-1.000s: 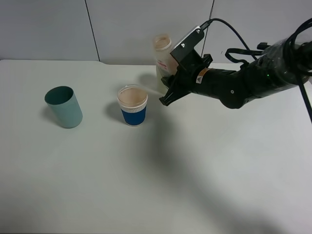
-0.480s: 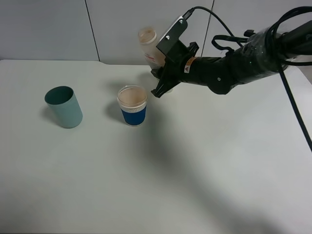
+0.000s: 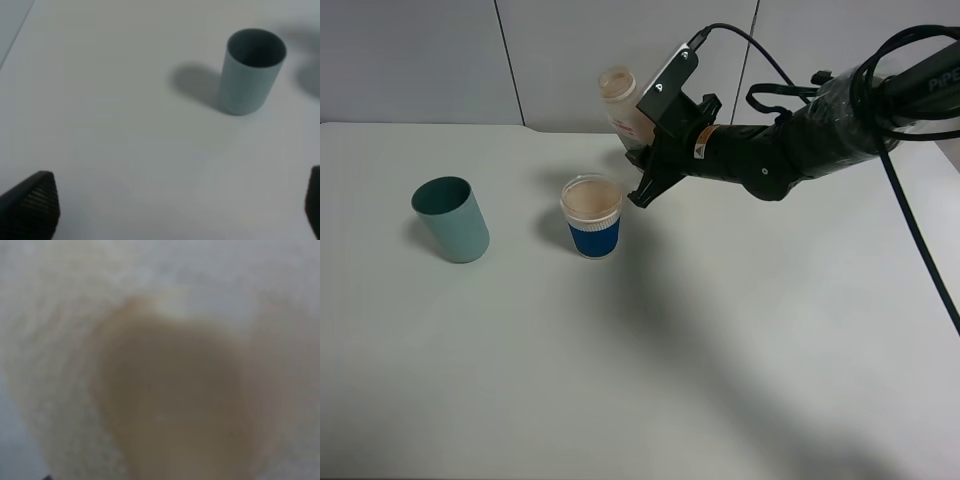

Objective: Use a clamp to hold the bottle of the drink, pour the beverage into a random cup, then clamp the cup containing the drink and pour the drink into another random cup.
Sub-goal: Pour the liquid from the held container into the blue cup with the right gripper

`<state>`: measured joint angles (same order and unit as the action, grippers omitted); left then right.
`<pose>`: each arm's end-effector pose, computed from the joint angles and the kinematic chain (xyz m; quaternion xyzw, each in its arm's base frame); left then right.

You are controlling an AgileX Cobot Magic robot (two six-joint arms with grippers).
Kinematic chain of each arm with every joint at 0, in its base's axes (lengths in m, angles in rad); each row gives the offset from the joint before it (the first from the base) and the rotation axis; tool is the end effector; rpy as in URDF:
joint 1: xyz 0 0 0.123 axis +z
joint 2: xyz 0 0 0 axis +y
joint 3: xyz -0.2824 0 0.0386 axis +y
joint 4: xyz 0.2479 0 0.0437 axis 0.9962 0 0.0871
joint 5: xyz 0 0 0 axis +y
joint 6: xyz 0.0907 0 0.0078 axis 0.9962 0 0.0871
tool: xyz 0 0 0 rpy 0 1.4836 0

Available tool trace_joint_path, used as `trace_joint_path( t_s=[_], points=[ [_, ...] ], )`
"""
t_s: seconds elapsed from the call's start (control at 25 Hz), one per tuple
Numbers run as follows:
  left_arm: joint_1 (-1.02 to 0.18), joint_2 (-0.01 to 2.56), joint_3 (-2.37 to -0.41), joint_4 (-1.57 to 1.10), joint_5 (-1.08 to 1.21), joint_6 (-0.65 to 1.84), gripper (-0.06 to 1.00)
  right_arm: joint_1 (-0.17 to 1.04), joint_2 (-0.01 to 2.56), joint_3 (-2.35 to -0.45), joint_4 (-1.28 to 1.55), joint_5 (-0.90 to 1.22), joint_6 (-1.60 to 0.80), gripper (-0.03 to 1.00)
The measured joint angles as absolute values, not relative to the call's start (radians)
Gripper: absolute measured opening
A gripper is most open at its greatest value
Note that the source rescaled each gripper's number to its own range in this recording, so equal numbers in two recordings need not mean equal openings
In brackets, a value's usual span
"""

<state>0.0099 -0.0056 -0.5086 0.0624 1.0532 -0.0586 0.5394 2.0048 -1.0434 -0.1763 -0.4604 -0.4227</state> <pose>-0.0066 0.0049 0.2803 -0.0303 0.8466 0.0182 0.5311 0.3519 0.2189 0.1476 -0.4634 0.6989 0.0214 0.5443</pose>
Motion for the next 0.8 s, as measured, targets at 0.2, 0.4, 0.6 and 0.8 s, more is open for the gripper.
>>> trace_joint_path(
  t_s=[0.2, 0.4, 0.6, 0.8],
  points=[
    [0.01, -0.006, -0.509, 0.062, 1.053, -0.059, 1.0, 0.539, 2.005, -1.043, -0.203, -0.469, -0.407, 0.01],
    [0.01, -0.006, -0.509, 0.062, 1.053, -0.059, 1.0, 0.539, 2.005, -1.043, -0.231, -0.469, -0.402, 0.01],
    [0.01, -0.006, -0.509, 0.062, 1.053, -0.059, 1.0, 0.539, 2.006, -1.06, -0.268, -0.467, -0.401, 0.01],
    [0.01, -0.006, -0.509, 0.062, 1.053, -0.059, 1.0, 0.539, 2.006, -1.102, -0.3, -0.453, -0.397, 0.01]
  ],
)
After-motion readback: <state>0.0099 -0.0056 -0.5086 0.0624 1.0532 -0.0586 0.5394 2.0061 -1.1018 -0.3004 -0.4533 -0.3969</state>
